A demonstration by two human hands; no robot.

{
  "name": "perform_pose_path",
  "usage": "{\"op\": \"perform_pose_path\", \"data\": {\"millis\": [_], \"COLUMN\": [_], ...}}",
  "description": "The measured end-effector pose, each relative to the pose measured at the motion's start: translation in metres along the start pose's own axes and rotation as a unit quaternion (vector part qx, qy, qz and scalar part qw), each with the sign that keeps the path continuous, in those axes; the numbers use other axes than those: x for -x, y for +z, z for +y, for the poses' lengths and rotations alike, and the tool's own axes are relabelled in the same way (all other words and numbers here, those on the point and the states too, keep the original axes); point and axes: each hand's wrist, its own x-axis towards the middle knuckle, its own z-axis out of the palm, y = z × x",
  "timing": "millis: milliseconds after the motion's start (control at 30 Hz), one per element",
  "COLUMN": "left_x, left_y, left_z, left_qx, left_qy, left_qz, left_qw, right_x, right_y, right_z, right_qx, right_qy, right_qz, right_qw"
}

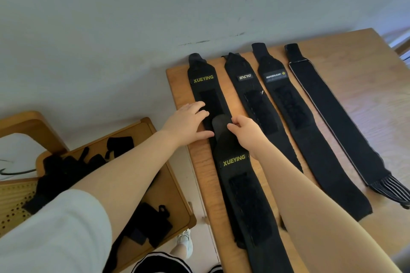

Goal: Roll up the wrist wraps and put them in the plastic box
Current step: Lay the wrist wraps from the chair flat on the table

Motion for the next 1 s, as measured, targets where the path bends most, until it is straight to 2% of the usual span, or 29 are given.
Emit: {"op": "perform_pose_path", "data": {"millis": [167, 233, 300, 433, 500, 533, 567, 667, 767, 867, 1000], "left_x": [0.002, 0.003, 0.004, 0.003, 0.003, 0.002, 0.002, 0.003, 0.003, 0.002, 0.004], "left_y": [0.005, 0.007, 0.009, 0.007, 0.003, 0.001, -0.002, -0.007, -0.004, 0.001, 0.005], "left_z": [0.003, 0.003, 0.002, 0.002, 0.001, 0.0, -0.003, -0.007, -0.001, 0.006, 0.009], "left_qx": [-0.021, -0.005, 0.003, 0.008, 0.007, 0.006, 0.008, 0.014, -0.035, -0.049, -0.055], "left_qy": [-0.003, -0.004, -0.003, -0.004, -0.01, -0.009, -0.005, 0.005, -0.001, -0.017, -0.032], "left_qz": [0.018, 0.02, 0.011, 0.008, 0.004, 0.001, -0.003, -0.023, -0.032, -0.016, 0.005], "left_qw": [1.0, 1.0, 1.0, 1.0, 1.0, 1.0, 1.0, 1.0, 0.999, 0.999, 0.998], "right_x": [-0.003, -0.003, -0.002, 0.007, 0.011, 0.014, 0.015, 0.011, 0.005, 0.001, -0.001], "right_y": [-0.007, -0.016, -0.022, -0.03, -0.034, -0.034, -0.033, -0.025, -0.017, -0.007, 0.007], "right_z": [-0.003, 0.003, 0.011, 0.021, 0.027, 0.029, 0.03, 0.027, 0.017, 0.008, -0.003], "right_qx": [-0.007, -0.078, -0.194, -0.357, -0.419, -0.427, -0.413, -0.326, -0.257, -0.205, -0.2], "right_qy": [0.024, 0.04, 0.045, 0.034, 0.021, 0.015, 0.014, 0.047, 0.075, 0.088, 0.1], "right_qz": [-0.067, -0.126, -0.173, -0.23, -0.269, -0.28, -0.271, -0.172, -0.127, -0.086, -0.012], "right_qw": [0.997, 0.988, 0.965, 0.905, 0.867, 0.86, 0.869, 0.928, 0.955, 0.971, 0.975]}}
